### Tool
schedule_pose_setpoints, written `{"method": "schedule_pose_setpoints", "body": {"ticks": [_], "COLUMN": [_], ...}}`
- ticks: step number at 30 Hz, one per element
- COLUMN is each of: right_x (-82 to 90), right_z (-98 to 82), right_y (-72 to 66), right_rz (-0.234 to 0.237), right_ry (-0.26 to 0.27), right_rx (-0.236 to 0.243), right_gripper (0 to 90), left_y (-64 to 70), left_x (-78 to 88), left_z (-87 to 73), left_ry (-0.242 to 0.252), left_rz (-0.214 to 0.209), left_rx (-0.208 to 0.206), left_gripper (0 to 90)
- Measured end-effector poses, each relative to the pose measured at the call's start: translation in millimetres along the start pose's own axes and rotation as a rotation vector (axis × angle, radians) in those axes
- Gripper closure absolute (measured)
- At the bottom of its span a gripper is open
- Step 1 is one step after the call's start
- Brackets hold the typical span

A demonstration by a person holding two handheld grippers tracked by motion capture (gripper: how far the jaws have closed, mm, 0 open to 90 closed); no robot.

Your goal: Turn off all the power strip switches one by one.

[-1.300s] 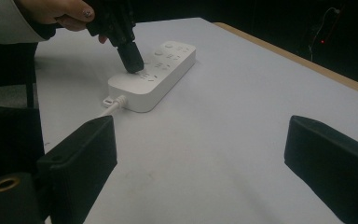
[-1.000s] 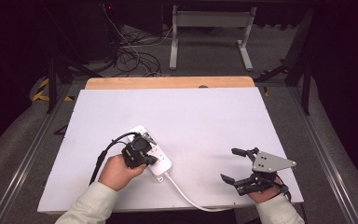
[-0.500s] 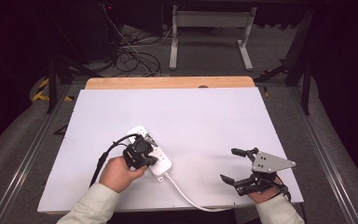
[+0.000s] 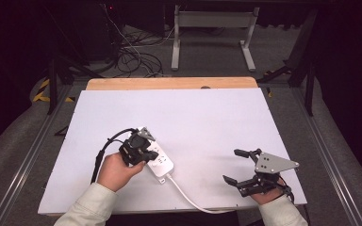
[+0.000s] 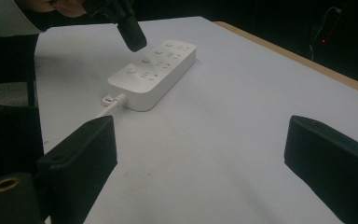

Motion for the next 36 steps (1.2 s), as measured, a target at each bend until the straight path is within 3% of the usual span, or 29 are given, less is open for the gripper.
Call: {"method": "schedule_pose_setpoints", "body": {"ticks": [9, 11, 12, 13, 22, 24, 26, 30, 36], "right_x": [0.1, 0.2, 0.2, 0.2, 0.3, 0.4, 0.3, 0.4, 0.3], "right_z": [0.2, 0.0, 0.0, 0.1, 0.0, -0.2, -0.3, -0.4, -0.5], "right_y": [-0.3, -0.2, -0.2, -0.3, -0.1, 0.1, 0.2, 0.2, 0.3], "right_rz": [0.0, -0.001, -0.001, -0.001, -0.001, -0.001, -0.002, -0.001, -0.001], "right_ry": [0.003, 0.001, 0.001, 0.001, 0.002, 0.003, 0.001, 0.0, 0.0], "right_rx": [-0.001, -0.001, -0.002, -0.002, -0.001, -0.003, -0.004, -0.003, -0.003], "right_gripper": [9.7, 9.7, 9.8, 9.8, 9.7, 9.8, 9.8, 9.8, 9.7], "left_y": [-8.6, -10.6, -11.8, -12.8, -23.4, -25.8, -26.7, -31.2, -31.9], "left_x": [4.9, 4.0, 1.8, 0.6, -4.7, -8.6, -9.5, -11.8, -15.7], "left_z": [1.3, 1.5, 1.8, 1.6, 0.5, -0.9, -1.6, -4.2, -5.5], "left_ry": [0.035, 0.034, 0.023, 0.018, 0.015, -0.004, -0.008, -0.013, -0.02], "left_rz": [0.025, 0.048, 0.105, 0.116, 0.106, 0.14, 0.144, 0.096, 0.077], "left_rx": [0.02, 0.023, 0.017, 0.017, 0.02, 0.014, 0.018, 0.018, 0.026], "left_gripper": [90.0, 90.0, 90.0, 90.0, 90.0, 90.0, 90.0, 90.0, 90.0]}}
Point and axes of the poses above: each handheld gripper's, and its own axes: x roughly backward along the jaws, z roughly out of its top, y roughly to its right, the point moved 1 cm from there along -x, roughly forward along the jaws, and after that the axes turned 8 degrees about x, right-handed, at the moved point
